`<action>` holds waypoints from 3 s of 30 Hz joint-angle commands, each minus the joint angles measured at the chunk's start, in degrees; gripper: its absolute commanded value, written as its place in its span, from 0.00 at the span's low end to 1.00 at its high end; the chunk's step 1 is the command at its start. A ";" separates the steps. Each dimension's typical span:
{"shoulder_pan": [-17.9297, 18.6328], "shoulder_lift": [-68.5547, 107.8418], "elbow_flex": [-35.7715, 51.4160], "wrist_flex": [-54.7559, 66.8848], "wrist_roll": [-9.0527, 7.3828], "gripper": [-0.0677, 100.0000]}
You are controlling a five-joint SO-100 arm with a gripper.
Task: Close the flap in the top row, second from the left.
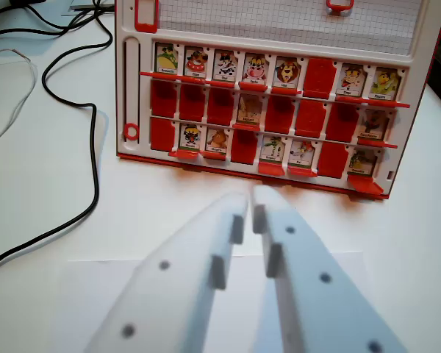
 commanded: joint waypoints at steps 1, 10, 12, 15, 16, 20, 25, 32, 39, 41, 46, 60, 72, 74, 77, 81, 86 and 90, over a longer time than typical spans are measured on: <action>-0.44 -7.21 -5.36 -3.78 0.62 0.00; -2.72 -19.60 -11.25 -7.82 3.16 0.00; -2.90 -22.85 -12.30 -8.96 4.04 0.00; -3.16 -27.25 -12.83 -11.69 5.36 0.00; -3.16 -28.39 -12.30 -12.92 5.54 0.00; -3.69 -31.64 -9.05 -18.46 5.98 0.00; -5.54 -35.24 -4.75 -24.96 6.06 0.00; -7.65 -40.34 -0.97 -30.59 6.94 0.00; -7.91 -48.25 1.85 -38.32 6.59 0.00; -7.82 -51.15 2.11 -41.22 6.24 0.00; -8.17 -56.95 2.72 -46.85 5.36 0.00; -8.26 -70.05 3.08 -57.30 4.13 0.00; -8.44 -78.13 -1.85 -60.82 4.13 0.00; -8.26 -78.84 -3.16 -60.56 4.22 0.00; -7.91 -79.54 -4.83 -60.64 4.31 0.00; -7.91 -79.89 -8.17 -59.68 5.27 0.00; -7.56 -80.33 -11.34 -58.27 5.36 0.00; -7.03 -80.95 -12.83 -57.92 5.36 0.00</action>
